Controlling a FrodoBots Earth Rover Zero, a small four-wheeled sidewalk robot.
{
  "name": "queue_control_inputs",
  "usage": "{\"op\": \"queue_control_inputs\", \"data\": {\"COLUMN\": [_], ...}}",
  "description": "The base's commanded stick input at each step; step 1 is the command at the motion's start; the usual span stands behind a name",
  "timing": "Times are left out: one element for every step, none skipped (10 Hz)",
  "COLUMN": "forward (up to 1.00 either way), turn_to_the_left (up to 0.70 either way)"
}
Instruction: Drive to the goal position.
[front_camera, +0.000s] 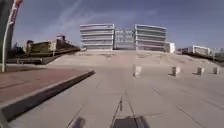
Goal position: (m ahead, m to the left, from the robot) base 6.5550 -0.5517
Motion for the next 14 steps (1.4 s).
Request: {"op": "queue_control_inputs", "data": {"forward": [0.7,0.7,0.7,0.7,0.7,0.7,0.7,0.7,0.7,0.7,0.7,0.7,0.7,0.7], "turn_to_the_left": [0.0,0.0,0.0,0.0,0.0,0.0,0.0,0.0,0.0,0.0,0.0,0.0,0.0,0.0]}}
